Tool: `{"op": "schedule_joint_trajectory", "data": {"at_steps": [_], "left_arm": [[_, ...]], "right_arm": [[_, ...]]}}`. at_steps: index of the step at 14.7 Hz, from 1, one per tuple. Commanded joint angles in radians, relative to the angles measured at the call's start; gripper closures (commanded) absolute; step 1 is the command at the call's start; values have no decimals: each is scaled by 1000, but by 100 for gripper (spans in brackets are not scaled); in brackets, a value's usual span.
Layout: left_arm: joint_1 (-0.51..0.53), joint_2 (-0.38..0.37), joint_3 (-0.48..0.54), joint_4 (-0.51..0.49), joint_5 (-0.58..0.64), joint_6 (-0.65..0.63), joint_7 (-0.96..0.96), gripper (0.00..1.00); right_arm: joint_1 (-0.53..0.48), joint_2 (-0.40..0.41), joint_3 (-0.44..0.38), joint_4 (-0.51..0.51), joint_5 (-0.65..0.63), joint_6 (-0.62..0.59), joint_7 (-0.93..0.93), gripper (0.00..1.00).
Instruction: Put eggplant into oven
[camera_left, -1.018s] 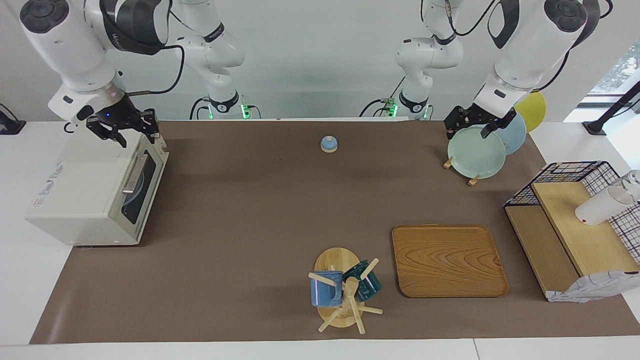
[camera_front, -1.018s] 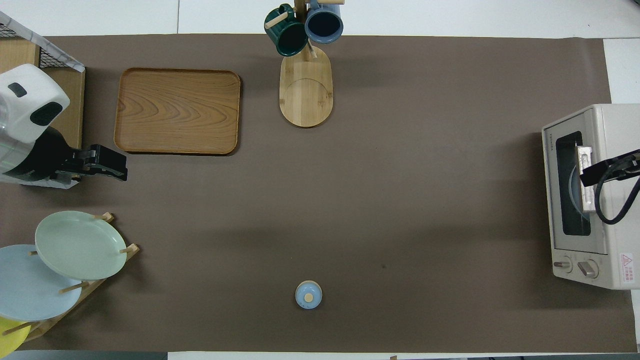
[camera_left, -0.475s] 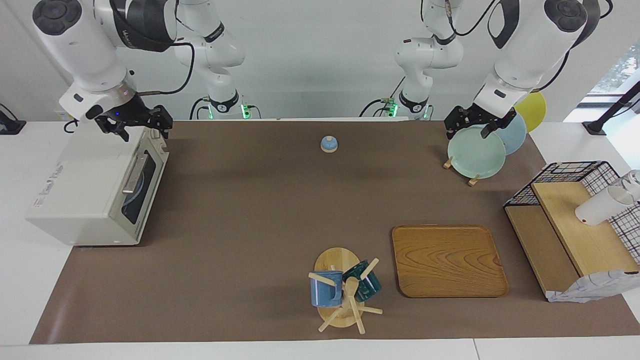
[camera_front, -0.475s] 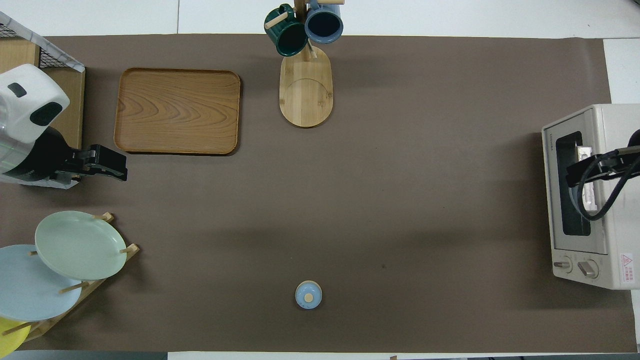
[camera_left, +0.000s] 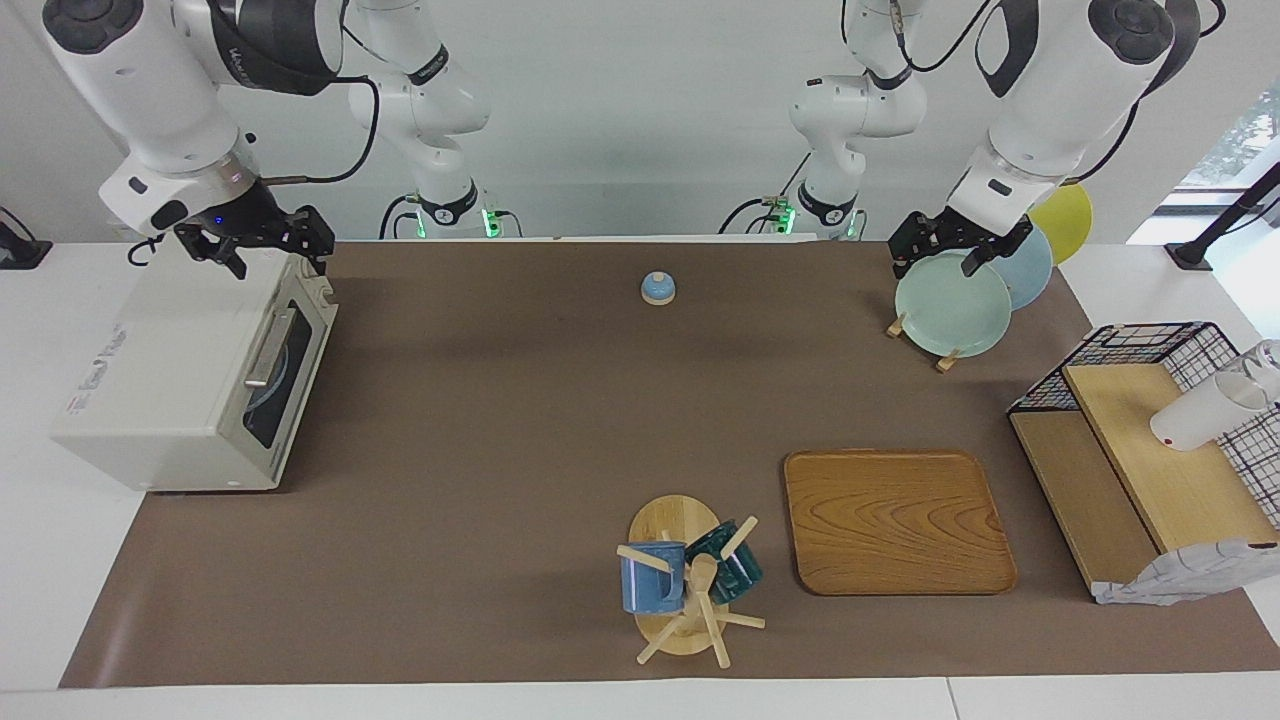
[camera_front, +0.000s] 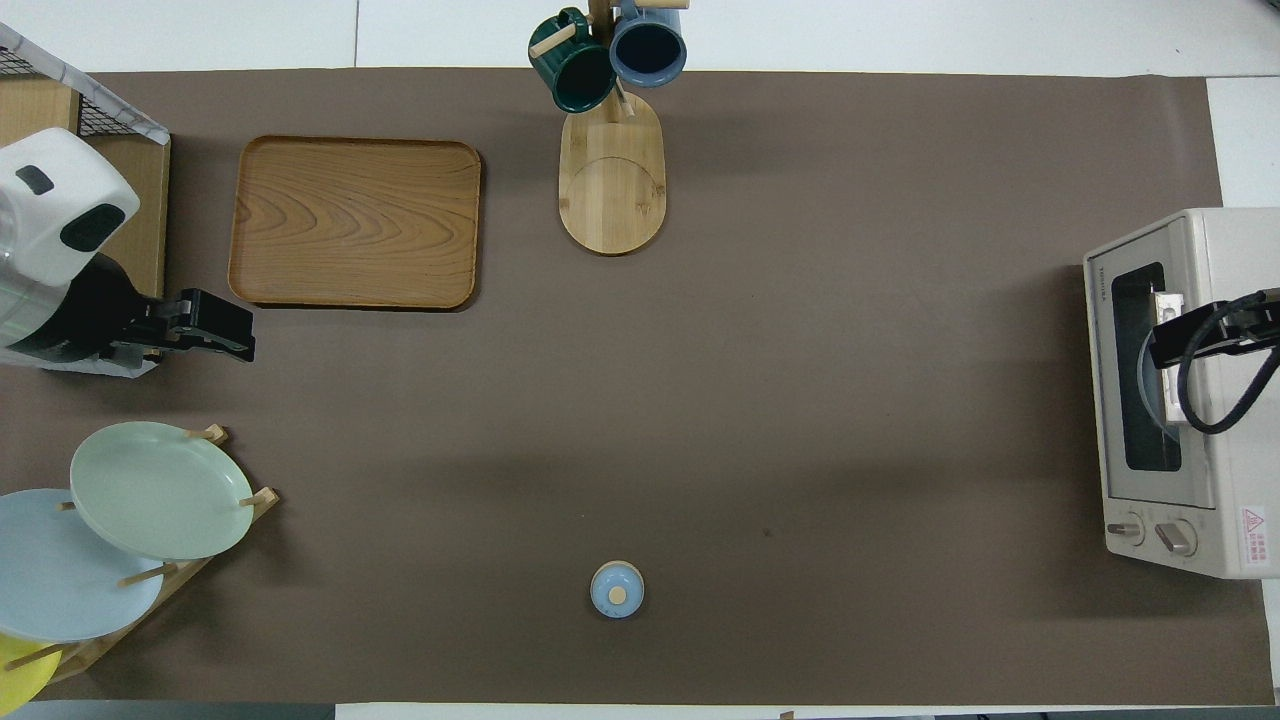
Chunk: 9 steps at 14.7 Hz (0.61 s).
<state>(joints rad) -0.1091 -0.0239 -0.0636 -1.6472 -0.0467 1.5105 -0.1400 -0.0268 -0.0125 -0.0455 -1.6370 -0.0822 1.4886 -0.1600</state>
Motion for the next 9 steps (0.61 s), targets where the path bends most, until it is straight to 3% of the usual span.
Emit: {"op": "schedule_joint_trajectory", "data": {"at_steps": [1,9], "left_arm": [[0,-19,4,-14,13,10,7,0],[0,-19,2,-14,13,10,7,0]], "right_arm": [[-9,17,1,34,25,-11,11,0],[-27,17,4,28,25,13,13,0]]}}
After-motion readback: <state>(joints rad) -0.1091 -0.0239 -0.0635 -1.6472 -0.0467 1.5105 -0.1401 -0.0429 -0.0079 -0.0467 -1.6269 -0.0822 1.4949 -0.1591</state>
